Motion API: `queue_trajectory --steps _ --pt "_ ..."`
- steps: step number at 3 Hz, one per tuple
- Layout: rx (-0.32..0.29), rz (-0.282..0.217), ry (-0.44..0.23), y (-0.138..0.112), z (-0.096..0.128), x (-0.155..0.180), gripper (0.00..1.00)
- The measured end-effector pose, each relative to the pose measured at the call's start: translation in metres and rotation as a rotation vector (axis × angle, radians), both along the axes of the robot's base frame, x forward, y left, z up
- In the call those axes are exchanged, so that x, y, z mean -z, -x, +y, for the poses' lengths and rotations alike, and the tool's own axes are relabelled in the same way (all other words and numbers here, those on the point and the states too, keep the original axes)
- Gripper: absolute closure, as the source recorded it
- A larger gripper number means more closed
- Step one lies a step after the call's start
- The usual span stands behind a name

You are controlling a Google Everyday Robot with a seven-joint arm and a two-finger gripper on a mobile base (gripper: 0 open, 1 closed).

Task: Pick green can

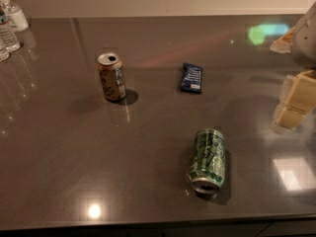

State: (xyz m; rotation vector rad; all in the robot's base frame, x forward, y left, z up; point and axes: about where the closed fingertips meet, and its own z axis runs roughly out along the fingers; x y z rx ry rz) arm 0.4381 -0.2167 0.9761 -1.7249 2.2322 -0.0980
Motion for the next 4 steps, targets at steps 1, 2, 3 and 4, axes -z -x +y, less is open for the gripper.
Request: queue_trajectory --steps 1,2,3,4 --pt "0.000 0.000 0.000 0.000 0.000 0.000 0.00" --pt "0.000 0.000 0.000 0.000 0.000 0.000 0.00" --pt "-0.065 0.002 -0.004 0.000 0.007 0.000 0.00" --pt "-0.227 0.001 -0.013 0.003 0.026 0.004 0.00"
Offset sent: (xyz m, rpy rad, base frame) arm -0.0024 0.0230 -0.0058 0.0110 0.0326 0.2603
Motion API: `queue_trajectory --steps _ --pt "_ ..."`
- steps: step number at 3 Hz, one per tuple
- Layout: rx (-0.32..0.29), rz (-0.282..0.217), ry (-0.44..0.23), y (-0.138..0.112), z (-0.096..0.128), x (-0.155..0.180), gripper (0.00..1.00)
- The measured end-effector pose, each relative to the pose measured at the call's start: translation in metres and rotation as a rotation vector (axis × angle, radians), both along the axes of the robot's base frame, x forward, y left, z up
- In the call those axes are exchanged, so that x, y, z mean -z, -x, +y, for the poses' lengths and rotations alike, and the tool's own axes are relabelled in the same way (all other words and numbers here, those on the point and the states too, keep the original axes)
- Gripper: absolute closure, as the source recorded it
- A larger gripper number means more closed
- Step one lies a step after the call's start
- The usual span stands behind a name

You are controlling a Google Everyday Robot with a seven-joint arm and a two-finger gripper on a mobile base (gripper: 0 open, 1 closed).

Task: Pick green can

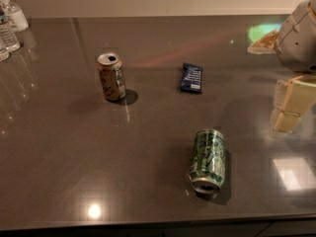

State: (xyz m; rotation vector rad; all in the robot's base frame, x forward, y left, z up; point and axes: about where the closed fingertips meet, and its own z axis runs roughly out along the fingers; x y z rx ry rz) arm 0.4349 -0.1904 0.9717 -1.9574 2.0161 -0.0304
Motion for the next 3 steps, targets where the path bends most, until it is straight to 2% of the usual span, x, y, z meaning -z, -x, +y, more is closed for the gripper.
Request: queue_trajectory --steps 1,2,3 --pt "-0.178 -0.007 -0.012 0.009 0.024 0.007 0.00" --pt "-0.386 -0.018 -0.002 0.023 0.048 0.021 0.00" --pt "-0.568 -0.012 0.022 0.036 0.068 0.038 0.00"
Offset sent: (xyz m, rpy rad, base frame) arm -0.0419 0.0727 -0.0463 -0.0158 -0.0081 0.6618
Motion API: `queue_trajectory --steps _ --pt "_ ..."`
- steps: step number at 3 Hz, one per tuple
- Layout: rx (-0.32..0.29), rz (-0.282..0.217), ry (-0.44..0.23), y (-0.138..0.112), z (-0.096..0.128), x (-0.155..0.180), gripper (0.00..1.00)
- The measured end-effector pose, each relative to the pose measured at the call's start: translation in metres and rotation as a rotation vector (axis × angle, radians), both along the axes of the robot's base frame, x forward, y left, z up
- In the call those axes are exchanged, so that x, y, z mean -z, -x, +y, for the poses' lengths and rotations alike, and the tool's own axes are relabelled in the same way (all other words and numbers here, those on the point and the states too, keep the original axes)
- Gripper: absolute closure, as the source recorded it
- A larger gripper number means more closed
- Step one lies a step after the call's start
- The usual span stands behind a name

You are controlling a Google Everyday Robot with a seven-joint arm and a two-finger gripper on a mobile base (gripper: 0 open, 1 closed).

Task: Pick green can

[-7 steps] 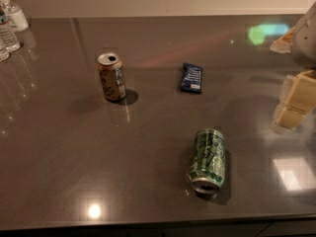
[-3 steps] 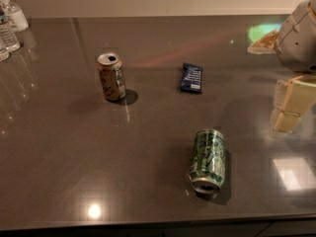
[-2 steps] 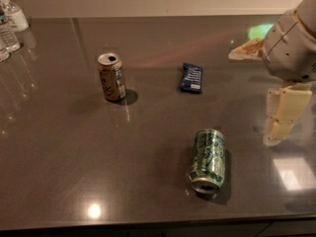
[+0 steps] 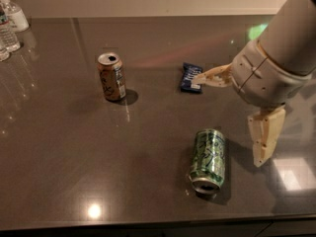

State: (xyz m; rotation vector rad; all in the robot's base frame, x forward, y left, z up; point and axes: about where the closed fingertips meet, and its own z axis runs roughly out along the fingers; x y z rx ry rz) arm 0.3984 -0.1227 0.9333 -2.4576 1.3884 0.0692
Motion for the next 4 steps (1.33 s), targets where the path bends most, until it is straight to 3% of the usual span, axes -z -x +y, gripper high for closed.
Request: queue_trajectory --steps 1,2,4 --pt "-0.168 0.003 0.037 0.015 0.015 0.021 0.00" --pt "-0.288 0.018 0.071 0.025 0.021 0.043 0.00" --pt "-0.452 0.004 0.117 0.038 0.024 0.074 0.00"
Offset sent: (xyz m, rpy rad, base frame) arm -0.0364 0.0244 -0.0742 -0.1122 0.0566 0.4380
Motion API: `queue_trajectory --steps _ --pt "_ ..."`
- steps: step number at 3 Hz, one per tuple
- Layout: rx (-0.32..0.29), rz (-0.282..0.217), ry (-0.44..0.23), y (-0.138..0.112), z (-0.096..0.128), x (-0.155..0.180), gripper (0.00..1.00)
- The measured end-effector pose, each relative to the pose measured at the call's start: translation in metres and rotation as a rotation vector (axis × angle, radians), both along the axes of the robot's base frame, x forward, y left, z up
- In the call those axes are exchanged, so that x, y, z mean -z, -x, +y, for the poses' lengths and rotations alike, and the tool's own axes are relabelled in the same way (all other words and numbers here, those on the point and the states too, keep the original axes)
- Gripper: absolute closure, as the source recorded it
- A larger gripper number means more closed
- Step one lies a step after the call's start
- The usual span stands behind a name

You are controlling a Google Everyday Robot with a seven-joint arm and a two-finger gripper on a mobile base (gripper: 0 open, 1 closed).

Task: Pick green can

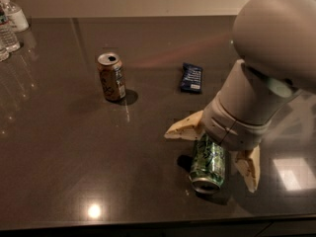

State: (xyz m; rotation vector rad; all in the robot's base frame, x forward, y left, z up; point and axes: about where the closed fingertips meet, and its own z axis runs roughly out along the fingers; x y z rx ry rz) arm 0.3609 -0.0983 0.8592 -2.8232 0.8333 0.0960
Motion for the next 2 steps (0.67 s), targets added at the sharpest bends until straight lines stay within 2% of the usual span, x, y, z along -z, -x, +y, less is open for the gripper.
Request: queue_trajectory --steps 2 --pt "-0.105 -0.037 0.024 0.0001 0.0015 0.0164 0.00"
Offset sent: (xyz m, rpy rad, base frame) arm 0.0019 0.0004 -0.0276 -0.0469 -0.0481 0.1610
